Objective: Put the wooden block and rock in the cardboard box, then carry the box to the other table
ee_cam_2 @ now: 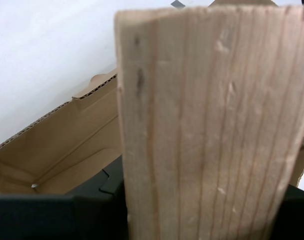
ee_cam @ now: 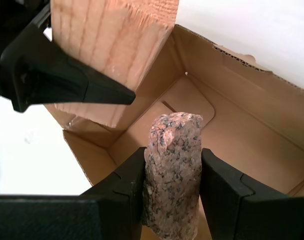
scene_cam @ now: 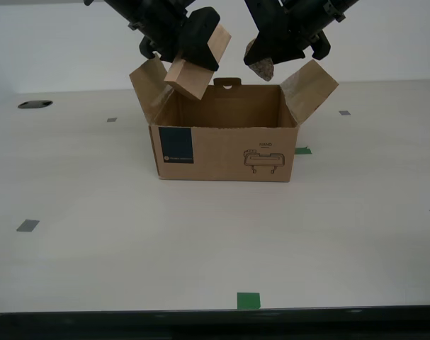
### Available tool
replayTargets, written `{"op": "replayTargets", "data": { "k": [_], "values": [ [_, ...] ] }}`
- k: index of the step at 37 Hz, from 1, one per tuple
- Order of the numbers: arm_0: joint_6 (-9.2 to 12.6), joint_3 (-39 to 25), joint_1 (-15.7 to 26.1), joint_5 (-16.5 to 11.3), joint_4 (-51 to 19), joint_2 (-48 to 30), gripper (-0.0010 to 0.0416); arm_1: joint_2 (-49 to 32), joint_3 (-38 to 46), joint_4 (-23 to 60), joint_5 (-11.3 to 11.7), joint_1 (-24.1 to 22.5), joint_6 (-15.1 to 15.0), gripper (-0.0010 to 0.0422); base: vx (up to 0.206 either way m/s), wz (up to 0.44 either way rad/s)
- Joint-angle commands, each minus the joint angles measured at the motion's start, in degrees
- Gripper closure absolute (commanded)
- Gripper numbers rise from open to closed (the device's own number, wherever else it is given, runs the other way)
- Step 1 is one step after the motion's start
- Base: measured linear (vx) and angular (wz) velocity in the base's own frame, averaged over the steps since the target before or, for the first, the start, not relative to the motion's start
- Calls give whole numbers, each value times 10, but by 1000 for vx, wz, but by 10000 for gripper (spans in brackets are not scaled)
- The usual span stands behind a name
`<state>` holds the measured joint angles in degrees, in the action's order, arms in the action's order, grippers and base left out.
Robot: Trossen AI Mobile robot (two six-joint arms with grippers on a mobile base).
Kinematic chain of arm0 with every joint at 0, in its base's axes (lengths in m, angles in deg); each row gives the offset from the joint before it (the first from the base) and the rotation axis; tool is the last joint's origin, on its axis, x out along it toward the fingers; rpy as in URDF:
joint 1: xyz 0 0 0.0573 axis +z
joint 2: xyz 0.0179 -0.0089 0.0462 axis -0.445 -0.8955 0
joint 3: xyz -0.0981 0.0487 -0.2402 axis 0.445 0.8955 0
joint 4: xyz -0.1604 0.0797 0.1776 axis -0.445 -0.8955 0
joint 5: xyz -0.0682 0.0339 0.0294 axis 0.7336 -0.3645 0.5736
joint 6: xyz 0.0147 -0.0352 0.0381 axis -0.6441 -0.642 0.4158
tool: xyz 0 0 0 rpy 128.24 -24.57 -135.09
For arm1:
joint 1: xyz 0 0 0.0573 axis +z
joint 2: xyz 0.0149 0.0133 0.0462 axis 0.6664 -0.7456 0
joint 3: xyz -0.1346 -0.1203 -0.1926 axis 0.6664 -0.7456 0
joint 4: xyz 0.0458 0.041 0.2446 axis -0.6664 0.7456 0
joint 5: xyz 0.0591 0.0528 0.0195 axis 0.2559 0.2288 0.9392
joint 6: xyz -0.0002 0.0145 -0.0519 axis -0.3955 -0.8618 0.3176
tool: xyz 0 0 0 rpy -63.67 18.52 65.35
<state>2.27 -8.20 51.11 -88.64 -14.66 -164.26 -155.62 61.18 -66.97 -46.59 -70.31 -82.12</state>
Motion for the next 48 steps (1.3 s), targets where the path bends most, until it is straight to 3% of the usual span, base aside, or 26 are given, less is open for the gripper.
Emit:
{"op": "replayTargets", "data": {
  "k": [1,10,18,22,33,48],
  "values": [
    [7,-2,0,1,1,0,405,0,0,3,-3,-1,1,412,0,0],
    [8,-2,0,2,-1,0,405,0,0,27,-3,-1,0,404,0,0],
    [5,-2,1,2,-10,0,401,0,0,27,-3,-2,1,324,0,0],
    [5,-2,1,2,-21,0,379,0,0,27,-3,-2,1,279,0,0],
    [6,-2,1,2,-27,0,269,0,0,27,-3,-2,1,181,0,0],
    [12,-2,1,2,-31,2,88,0,19,27,-3,-2,18,97,0,0]
  ]
}}
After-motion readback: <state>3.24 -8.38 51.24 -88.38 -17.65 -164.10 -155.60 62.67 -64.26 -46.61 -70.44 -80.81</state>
